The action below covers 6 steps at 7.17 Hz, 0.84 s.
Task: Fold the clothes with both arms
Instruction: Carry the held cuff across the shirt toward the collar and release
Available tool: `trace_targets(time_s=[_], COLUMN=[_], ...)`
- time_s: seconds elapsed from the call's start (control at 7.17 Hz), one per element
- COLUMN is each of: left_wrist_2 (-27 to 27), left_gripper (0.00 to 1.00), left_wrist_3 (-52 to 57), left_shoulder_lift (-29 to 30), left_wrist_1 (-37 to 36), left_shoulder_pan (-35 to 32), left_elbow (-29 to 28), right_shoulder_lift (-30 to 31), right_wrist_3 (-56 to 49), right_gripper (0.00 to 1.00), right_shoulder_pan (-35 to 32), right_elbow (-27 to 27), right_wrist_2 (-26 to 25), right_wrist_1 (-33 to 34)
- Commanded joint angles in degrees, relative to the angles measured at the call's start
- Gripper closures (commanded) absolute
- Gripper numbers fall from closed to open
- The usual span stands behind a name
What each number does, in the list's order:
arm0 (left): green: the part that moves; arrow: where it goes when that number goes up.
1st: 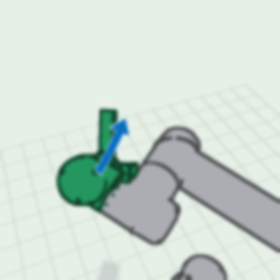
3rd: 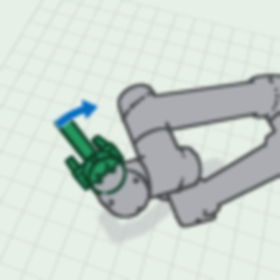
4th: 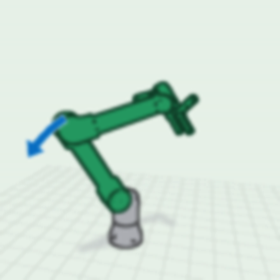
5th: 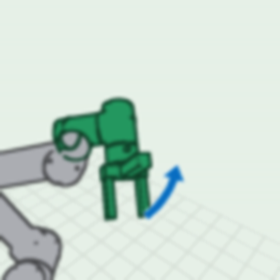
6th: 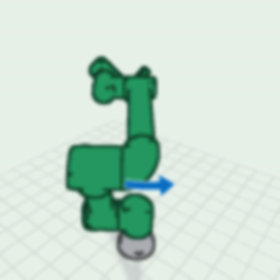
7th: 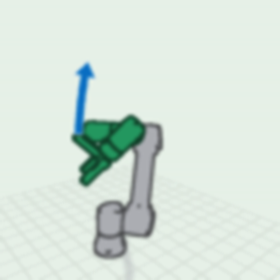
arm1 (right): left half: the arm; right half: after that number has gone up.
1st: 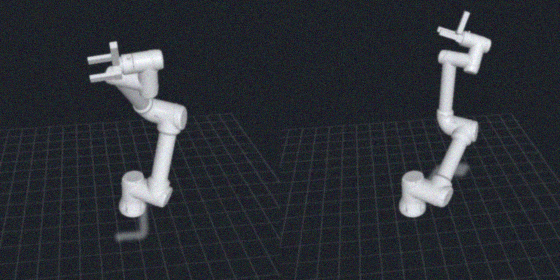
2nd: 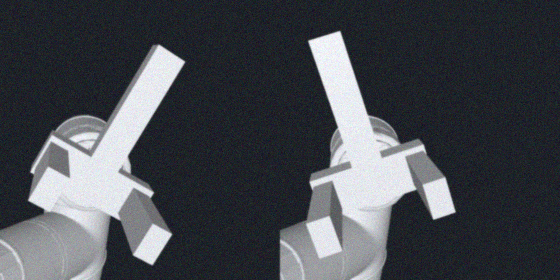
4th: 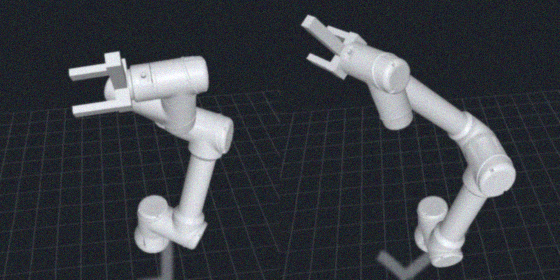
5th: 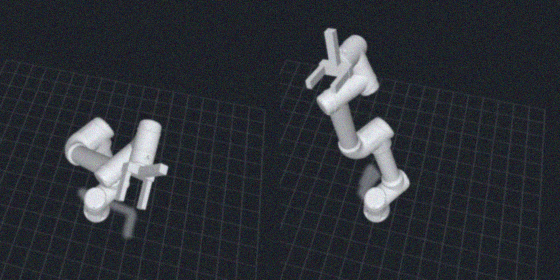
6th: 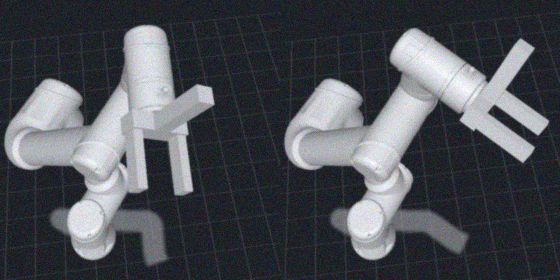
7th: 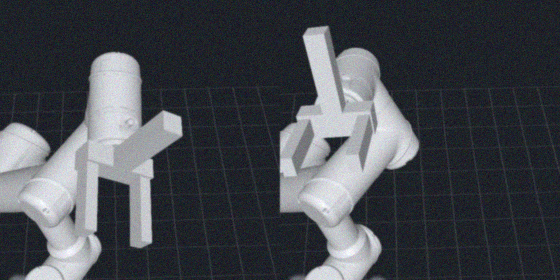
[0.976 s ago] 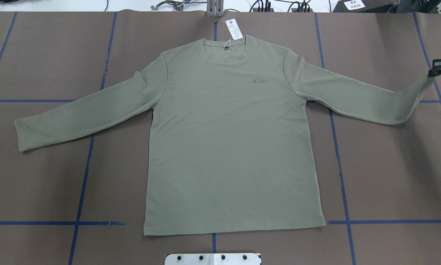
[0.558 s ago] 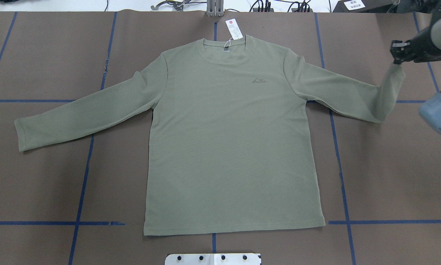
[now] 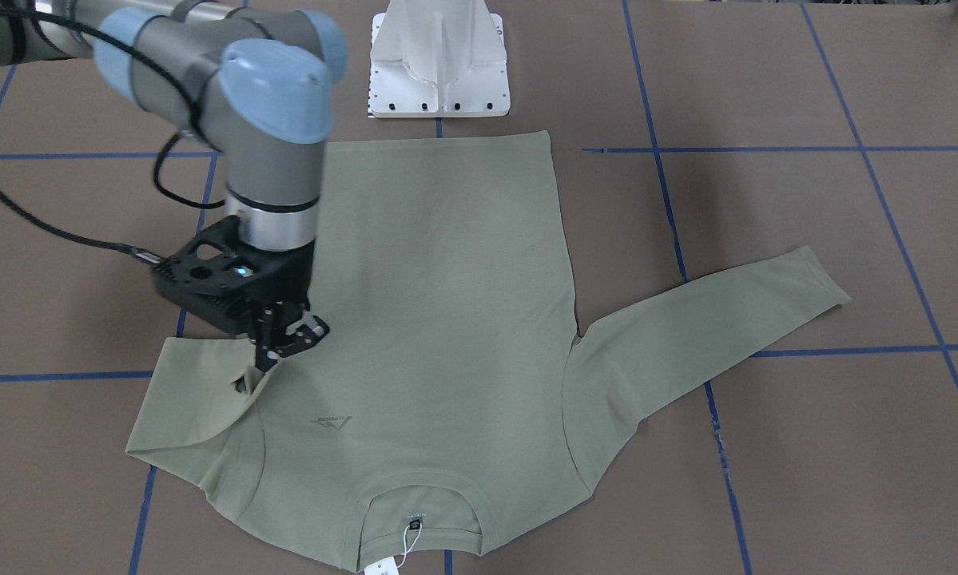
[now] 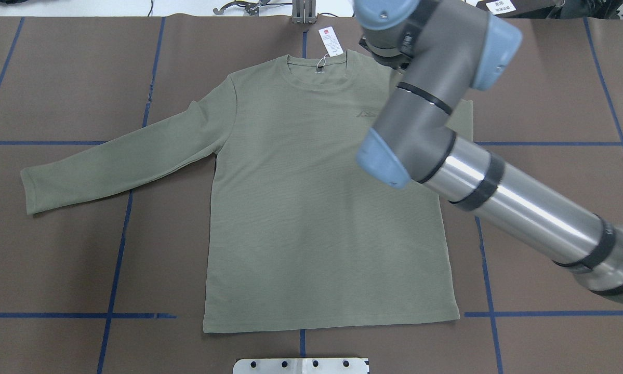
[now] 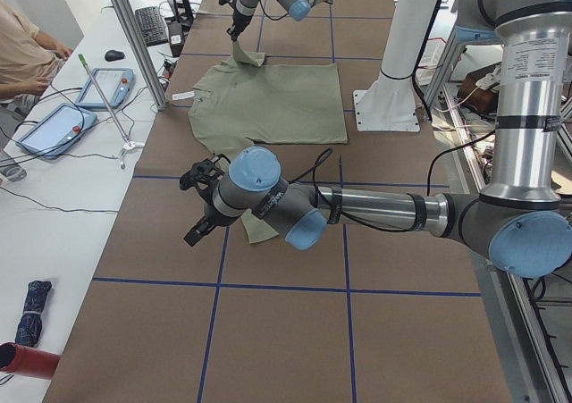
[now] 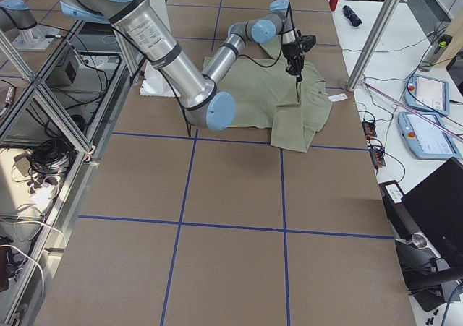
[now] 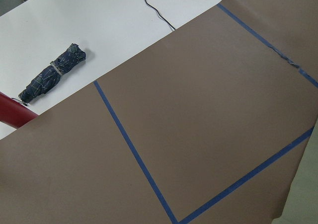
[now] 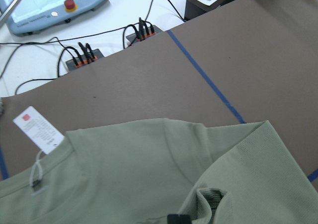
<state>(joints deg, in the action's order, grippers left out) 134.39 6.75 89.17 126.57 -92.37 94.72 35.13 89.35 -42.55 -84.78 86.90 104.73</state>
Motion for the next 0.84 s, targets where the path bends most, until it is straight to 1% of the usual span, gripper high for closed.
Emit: trace_targets(time_s=[0.0,0.14,0.28,0.42,0.56,0.7], left_wrist_2=[0.0,0.0,0.0,0.0,0.1,0.0], left_gripper=[0.00,0.00,0.00,0.00,0.00,0.00], left_wrist_3=[-0.1,-0.1,-0.1,-0.1,-0.1,-0.1], left_shoulder_lift=[-0.1,0.0,-0.1,-0.1,-0.1,-0.1], left_wrist_1=[-0.1,-0.1,-0.1,0.0,0.0,0.0], left_shoulder_pan=[0.0,0.0,0.0,0.0,0.0,0.0], left_elbow=[-0.2,-0.6,-0.8,-1.4,-1.5,-1.5], right_shoulder_lift=[-12.0,-15.8,-17.7,-17.9,-19.6,-21.7], right_wrist_3=[5.5,6.5,6.1,5.8,5.8,5.9], right_gripper=[1.00,1.00,1.00,1.00,1.00,1.00], right_shoulder_pan=[6.7,9.1,11.5,14.7,17.2,17.9], right_elbow=[16.3,21.1,23.8,25.9,30.2,34.1], right_wrist_2=[-9.9,-13.3,-16.6,-22.2,-25.6,-27.1], right_wrist_1=[-5.0,-7.4,-7.6,-9.6,-14.3,-14.8])
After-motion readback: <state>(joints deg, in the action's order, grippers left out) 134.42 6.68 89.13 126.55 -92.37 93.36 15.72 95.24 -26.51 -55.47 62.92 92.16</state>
